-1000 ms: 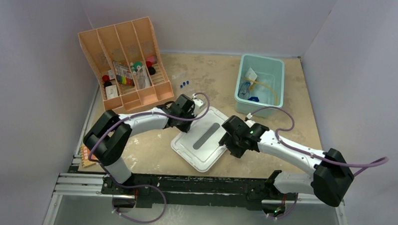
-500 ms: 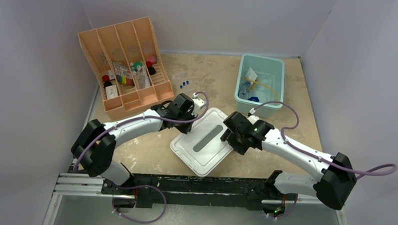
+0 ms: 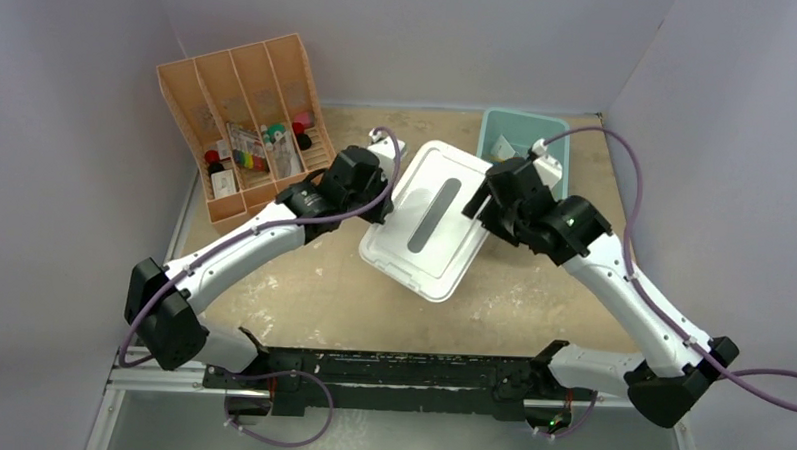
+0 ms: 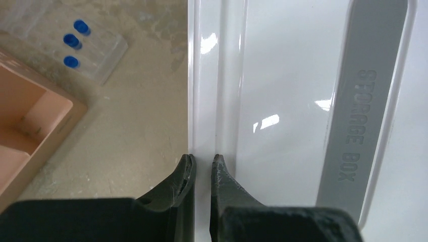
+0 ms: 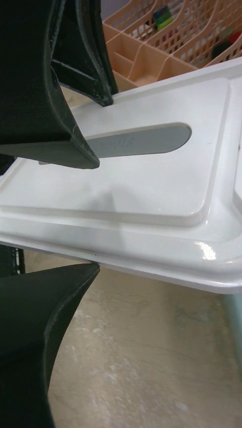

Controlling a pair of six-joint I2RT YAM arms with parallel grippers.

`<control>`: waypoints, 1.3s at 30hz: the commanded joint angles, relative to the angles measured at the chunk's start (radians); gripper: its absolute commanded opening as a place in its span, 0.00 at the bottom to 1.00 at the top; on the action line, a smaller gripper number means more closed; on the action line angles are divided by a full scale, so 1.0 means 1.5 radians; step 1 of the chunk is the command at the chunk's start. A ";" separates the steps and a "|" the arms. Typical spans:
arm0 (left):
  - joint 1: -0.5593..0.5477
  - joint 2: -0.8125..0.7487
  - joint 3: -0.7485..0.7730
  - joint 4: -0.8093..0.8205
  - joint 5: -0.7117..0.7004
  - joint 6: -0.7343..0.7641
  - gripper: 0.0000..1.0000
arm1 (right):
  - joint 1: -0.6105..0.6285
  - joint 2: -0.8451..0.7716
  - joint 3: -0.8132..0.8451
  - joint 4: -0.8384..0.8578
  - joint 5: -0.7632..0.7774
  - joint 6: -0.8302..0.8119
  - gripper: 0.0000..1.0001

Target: Organize the chemistry lab equipment

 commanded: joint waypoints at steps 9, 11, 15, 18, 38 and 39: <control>-0.004 0.165 0.238 0.157 -0.057 -0.203 0.00 | -0.239 0.122 0.208 0.064 -0.053 -0.344 0.71; -0.005 0.207 0.270 0.162 -0.052 -0.213 0.00 | -0.283 0.125 0.202 0.086 -0.072 -0.364 0.71; -0.008 0.290 0.331 0.184 -0.044 -0.241 0.00 | -0.357 0.132 0.164 0.138 -0.111 -0.382 0.70; -0.016 0.360 0.402 0.183 -0.039 -0.262 0.00 | -0.395 0.141 0.136 0.163 -0.101 -0.391 0.67; -0.035 0.599 0.685 0.138 -0.033 -0.292 0.05 | -0.532 0.266 0.079 0.252 -0.126 -0.461 0.30; -0.034 0.599 0.685 0.138 -0.031 -0.289 0.10 | -0.536 0.271 0.079 0.258 -0.127 -0.467 0.30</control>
